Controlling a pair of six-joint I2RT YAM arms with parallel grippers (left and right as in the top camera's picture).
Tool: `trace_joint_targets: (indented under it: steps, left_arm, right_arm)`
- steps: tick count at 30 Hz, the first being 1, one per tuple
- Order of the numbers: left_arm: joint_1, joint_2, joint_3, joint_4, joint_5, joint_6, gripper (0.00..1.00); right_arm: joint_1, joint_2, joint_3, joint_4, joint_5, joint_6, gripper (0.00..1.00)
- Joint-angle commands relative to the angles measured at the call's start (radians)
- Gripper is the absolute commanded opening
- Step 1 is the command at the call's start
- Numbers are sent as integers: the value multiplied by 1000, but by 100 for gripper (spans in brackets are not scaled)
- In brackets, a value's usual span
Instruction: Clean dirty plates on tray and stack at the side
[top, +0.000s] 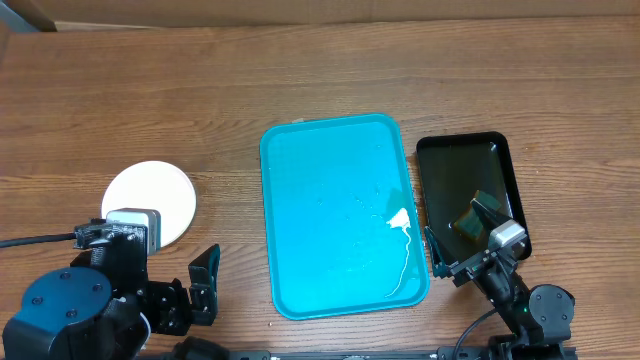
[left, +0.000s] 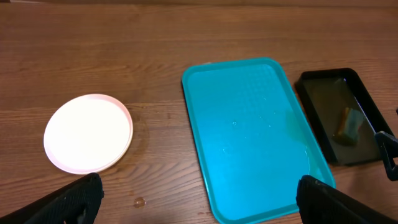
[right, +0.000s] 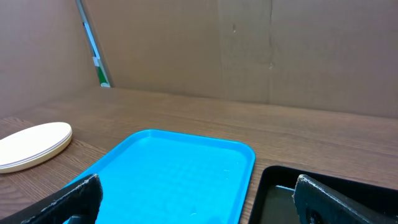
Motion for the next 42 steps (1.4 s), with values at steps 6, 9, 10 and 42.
trace_joint_targets:
  steps: [6, 9, 10, 42]
  left_arm:
    - [5, 0, 4, 2, -13, -13, 100]
    - [5, 0, 3, 0, -13, -13, 100]
    - [8, 0, 2, -3, -13, -13, 100]
    - [467, -768, -1383, 1348, 388, 41, 100]
  right_arm:
    - [5, -12, -11, 10, 14, -4, 100]
    - [5, -12, -11, 10, 14, -4, 100]
    - [5, -12, -11, 10, 14, -4, 100]
    - [5, -12, -11, 10, 14, -4, 100]
